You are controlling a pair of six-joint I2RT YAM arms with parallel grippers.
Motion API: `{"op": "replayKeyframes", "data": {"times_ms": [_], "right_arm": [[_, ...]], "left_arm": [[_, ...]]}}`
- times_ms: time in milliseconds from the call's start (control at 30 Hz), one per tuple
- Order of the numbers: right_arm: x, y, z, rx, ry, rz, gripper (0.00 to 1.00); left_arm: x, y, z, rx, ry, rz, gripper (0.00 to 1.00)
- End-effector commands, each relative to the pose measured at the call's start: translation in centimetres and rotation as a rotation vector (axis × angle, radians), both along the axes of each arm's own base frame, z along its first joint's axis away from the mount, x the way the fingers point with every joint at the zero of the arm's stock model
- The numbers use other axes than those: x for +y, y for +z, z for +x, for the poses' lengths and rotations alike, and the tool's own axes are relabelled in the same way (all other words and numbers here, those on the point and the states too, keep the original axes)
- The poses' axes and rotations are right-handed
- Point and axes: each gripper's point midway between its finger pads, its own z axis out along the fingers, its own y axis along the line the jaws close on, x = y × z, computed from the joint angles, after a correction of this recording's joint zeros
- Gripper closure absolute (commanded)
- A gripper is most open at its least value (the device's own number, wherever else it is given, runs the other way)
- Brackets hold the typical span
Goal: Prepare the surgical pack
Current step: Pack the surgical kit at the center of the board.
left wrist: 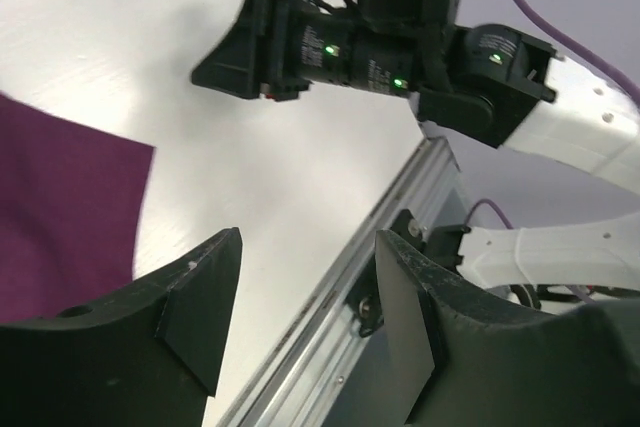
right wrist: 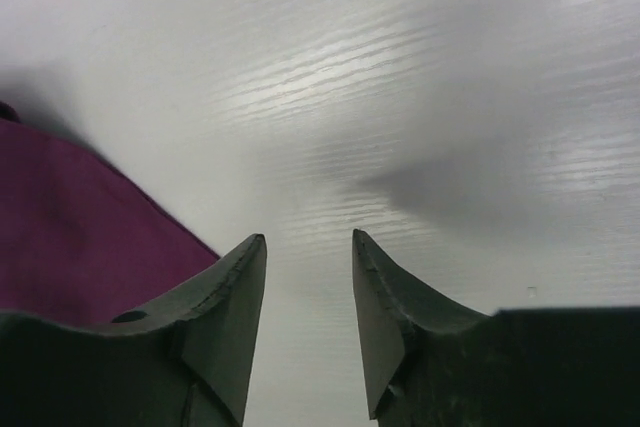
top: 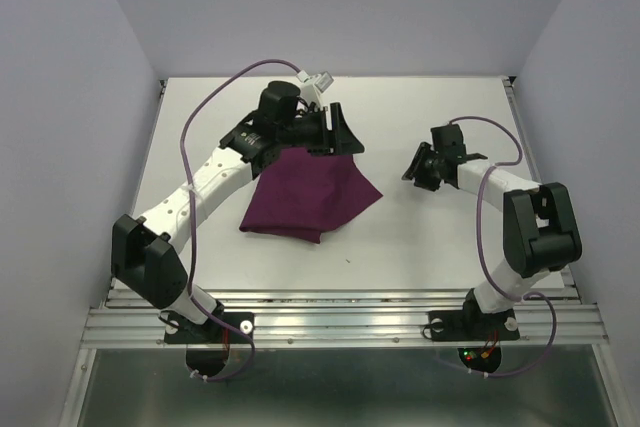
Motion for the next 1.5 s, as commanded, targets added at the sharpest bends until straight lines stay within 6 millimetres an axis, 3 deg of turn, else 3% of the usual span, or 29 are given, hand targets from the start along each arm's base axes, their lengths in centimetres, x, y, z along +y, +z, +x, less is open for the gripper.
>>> {"op": "replayKeyframes", "data": {"times_ms": [0,133,233,367,600,733,833,967,1200,1467], "right_arm": [[4.0,2.7,0.5,-0.069,0.131,0.033,0.51],[7.8,1.3,-0.7,-0.039,0.215,-0.021,0.44],[9.3,0.2,-0.7,-0.021,0.248,-0.066,0.41],[9.0,-1.1,-0.1,-0.001,0.237,-0.127,0.4],[9.5,-3.6,-0.9,0.045,0.271,-0.237,0.43],[9.0,-4.4,-1.3,0.056,0.252,-0.299,0.61],[8.5,-4.2,-1.4,0.052,0.242,-0.318,0.67],[8.5,-3.4,-1.3,0.04,0.253,-0.318,0.63],[9.9,-2.7,-1.6,0.017,0.289,-0.315,0.41],[9.8,-3.8,-2.5,0.034,0.307,-0.452,0.43]], "left_arm": [[3.4,0.9,1.2,-0.072,0.068,0.057,0.35],[6.3,0.9,2.6,-0.064,0.149,0.044,0.38],[7.9,0.4,2.9,-0.053,0.192,0.048,0.39],[8.9,-0.3,2.9,-0.039,0.219,0.055,0.4],[8.9,-1.4,2.9,-0.018,0.226,0.054,0.41],[8.7,-1.4,3.0,-0.015,0.22,0.045,0.41],[8.8,-1.8,3.1,-0.01,0.222,0.053,0.41],[9.0,-2.6,3.4,0.002,0.241,0.079,0.41],[9.2,-3.9,3.7,0.018,0.251,0.11,0.42],[9.2,-4.6,3.9,0.03,0.248,0.121,0.42]]}}
